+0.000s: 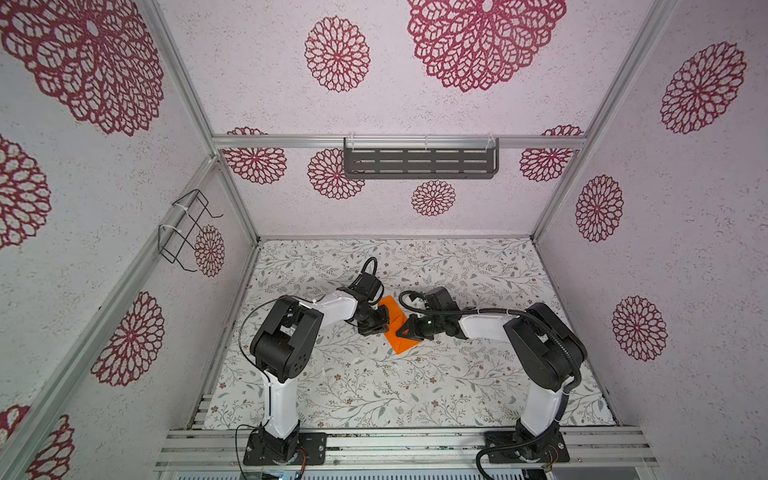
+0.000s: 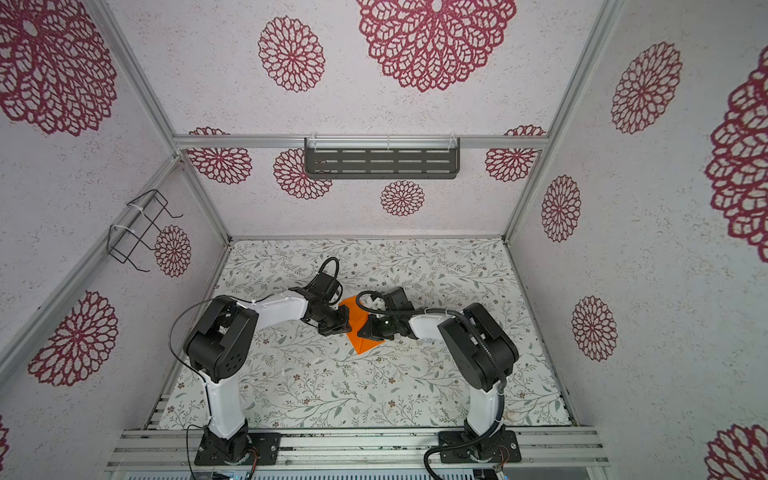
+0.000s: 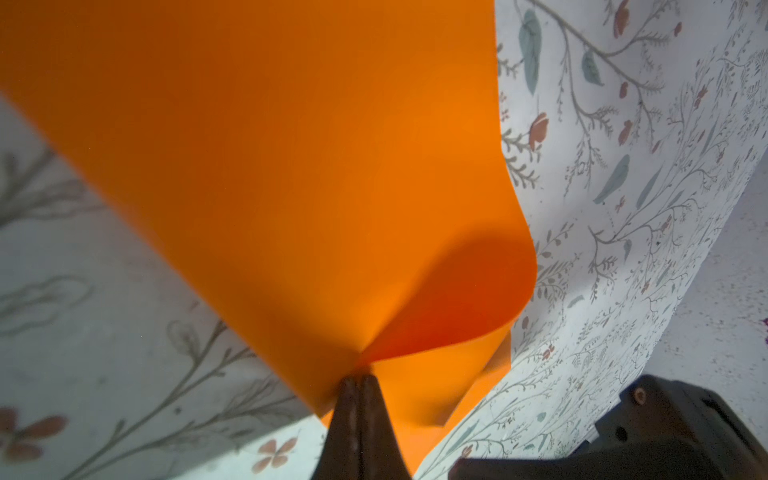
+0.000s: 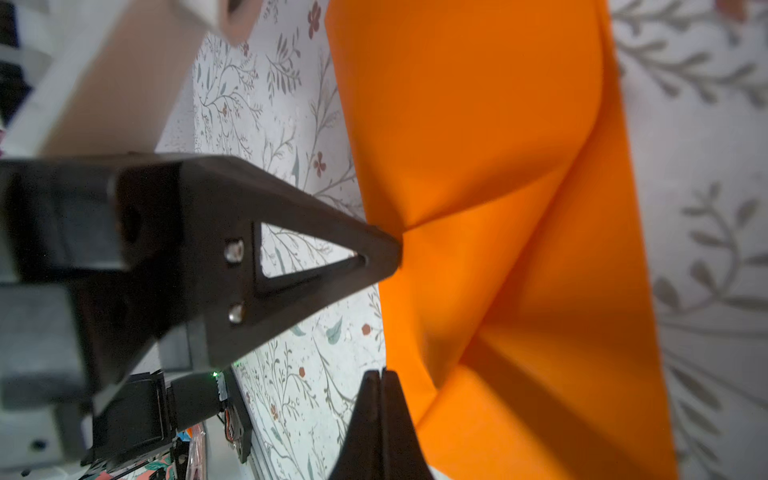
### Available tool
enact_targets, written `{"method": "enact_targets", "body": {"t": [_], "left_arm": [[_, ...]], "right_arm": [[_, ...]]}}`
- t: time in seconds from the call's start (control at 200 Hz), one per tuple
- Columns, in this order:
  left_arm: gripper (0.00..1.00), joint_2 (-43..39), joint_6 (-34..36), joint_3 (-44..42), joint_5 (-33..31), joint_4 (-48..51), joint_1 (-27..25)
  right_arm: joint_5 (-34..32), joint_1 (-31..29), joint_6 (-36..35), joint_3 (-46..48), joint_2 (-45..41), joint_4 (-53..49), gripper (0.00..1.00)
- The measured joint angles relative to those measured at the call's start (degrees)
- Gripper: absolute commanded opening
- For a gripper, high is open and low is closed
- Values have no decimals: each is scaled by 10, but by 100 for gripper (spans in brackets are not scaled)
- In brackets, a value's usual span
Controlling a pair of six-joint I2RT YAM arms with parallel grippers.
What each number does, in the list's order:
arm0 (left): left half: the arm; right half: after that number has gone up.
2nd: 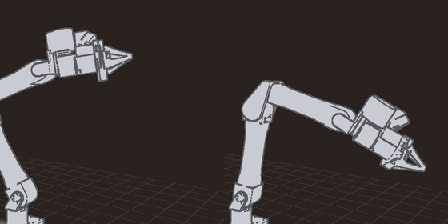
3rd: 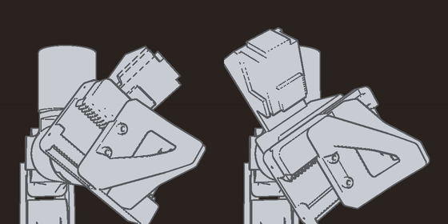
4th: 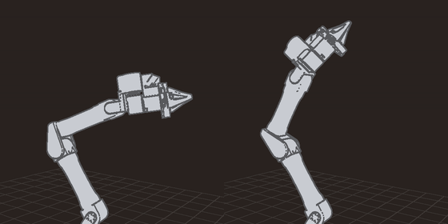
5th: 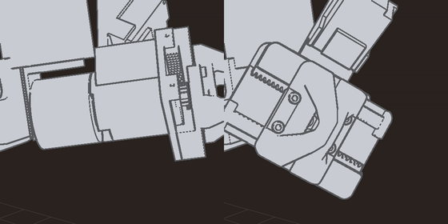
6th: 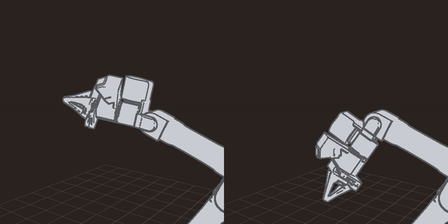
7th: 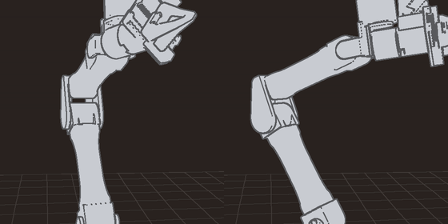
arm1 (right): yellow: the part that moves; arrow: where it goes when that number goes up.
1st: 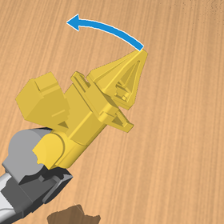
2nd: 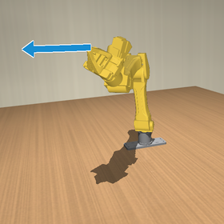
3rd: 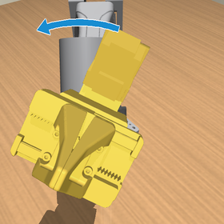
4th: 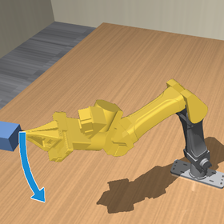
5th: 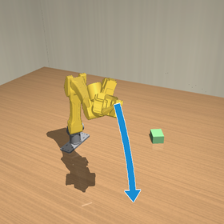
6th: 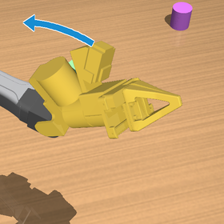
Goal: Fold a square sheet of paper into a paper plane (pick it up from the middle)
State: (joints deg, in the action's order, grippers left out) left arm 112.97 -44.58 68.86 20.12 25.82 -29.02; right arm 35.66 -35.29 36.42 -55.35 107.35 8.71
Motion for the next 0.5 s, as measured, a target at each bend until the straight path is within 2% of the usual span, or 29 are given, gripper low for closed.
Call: {"method": "enact_targets", "body": {"t": [0.255,0.5], "left_arm": [[0,0,0,1,-2,2,0],[0,0,1,2,-4,4,-1]], "right_arm": [[-14,0,0,-6,31,-2,3],[-16,22,0,54,-7,21,3]]}}
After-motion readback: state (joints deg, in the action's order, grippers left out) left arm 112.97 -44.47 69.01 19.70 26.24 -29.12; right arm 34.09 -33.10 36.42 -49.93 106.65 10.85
